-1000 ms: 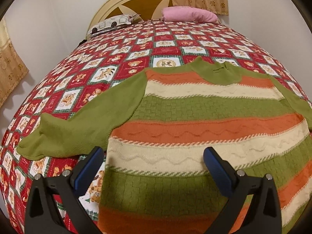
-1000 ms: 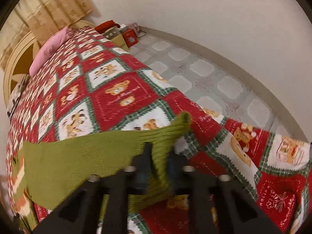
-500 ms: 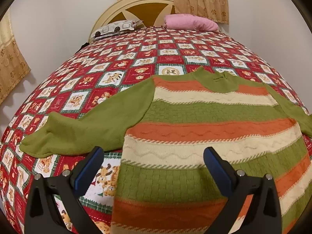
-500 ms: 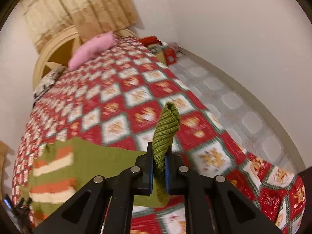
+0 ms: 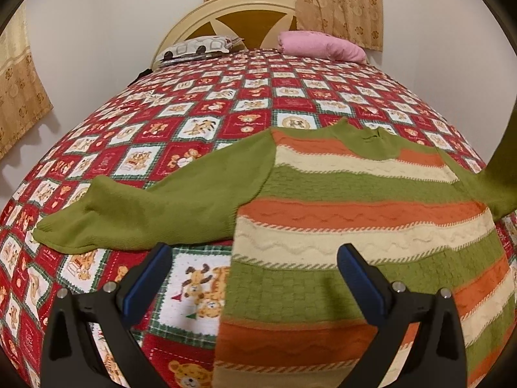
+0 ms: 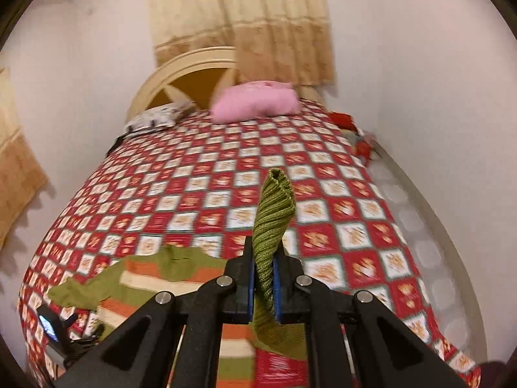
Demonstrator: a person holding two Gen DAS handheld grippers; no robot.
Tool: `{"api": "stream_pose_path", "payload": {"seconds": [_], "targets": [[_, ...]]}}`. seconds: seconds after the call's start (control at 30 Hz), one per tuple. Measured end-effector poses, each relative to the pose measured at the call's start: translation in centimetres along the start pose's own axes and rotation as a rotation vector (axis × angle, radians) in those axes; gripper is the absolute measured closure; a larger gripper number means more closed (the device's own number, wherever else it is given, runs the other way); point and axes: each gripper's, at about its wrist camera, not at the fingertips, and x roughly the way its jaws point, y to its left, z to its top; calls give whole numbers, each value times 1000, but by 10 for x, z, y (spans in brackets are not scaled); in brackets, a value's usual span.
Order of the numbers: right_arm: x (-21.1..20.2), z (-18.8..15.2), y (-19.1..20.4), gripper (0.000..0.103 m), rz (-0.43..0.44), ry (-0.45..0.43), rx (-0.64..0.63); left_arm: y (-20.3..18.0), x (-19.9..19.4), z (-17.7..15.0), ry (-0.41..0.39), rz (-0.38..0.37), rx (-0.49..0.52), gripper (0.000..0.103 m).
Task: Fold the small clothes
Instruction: 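Carry the sleeve across the sweater body with the right gripper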
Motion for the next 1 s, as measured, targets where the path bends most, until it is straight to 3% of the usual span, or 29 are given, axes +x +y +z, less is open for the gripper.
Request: {"api": "stream_pose_path", "payload": {"seconds": [0.2, 0.37, 0.57, 0.7, 0.8, 0.83, 0.93, 1.0], "targets": [[15, 5, 87, 95, 84, 7, -111, 17, 2, -3, -3, -7, -26, 0], [60, -14, 163, 95, 163, 58, -174, 32, 7, -8, 6, -1, -43, 0], [162, -86, 255, 95, 266, 206, -196, 52, 13, -15, 26, 41, -71, 0], [226, -148, 295, 95, 279, 301, -238, 62, 16, -19, 40, 64, -70, 0], [263, -184, 305, 85, 315, 393, -234, 68, 17, -20, 45, 81, -63, 0], [264, -191, 303, 76, 342, 399, -215, 70, 17, -20, 45, 86, -62, 0], [244, -188, 290, 46, 420, 369, -196, 73, 18, -17, 50, 99, -62, 0], [219, -181, 273, 44, 429, 328, -200, 73, 17, -13, 48, 88, -65, 0]]}}
